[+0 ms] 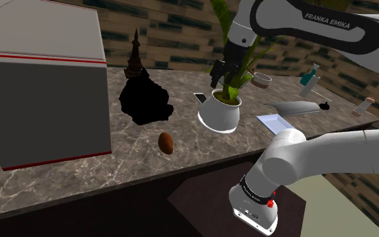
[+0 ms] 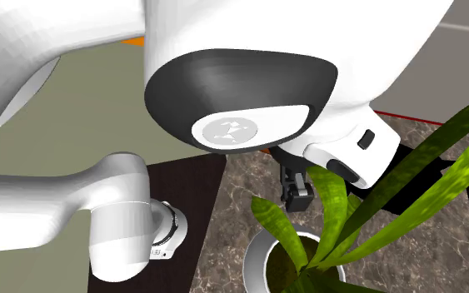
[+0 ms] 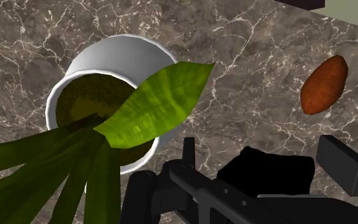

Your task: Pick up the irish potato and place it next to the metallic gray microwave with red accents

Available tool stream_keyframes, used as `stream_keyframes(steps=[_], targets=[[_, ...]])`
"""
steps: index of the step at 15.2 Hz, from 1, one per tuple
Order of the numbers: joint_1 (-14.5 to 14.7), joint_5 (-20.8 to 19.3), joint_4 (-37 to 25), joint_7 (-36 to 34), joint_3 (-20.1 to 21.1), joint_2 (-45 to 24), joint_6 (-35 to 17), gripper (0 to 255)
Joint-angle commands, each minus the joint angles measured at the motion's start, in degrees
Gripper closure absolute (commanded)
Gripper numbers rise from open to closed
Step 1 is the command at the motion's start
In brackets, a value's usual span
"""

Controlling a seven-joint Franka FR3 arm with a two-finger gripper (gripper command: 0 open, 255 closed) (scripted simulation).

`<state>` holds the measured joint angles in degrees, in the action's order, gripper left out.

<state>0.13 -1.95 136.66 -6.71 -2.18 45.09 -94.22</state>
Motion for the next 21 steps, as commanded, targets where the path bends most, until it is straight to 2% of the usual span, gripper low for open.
stream_keyframes(steps=[1, 11, 21], targets=[[0.0, 0.0, 0.0, 0.0, 0.0, 0.0, 0.0, 0], [5.2, 5.7, 10.2, -2.3, 4.7, -7.1, -16.9, 0], [11.0, 11.5, 13.9, -3.5, 9.9, -21.7, -35.4, 0]])
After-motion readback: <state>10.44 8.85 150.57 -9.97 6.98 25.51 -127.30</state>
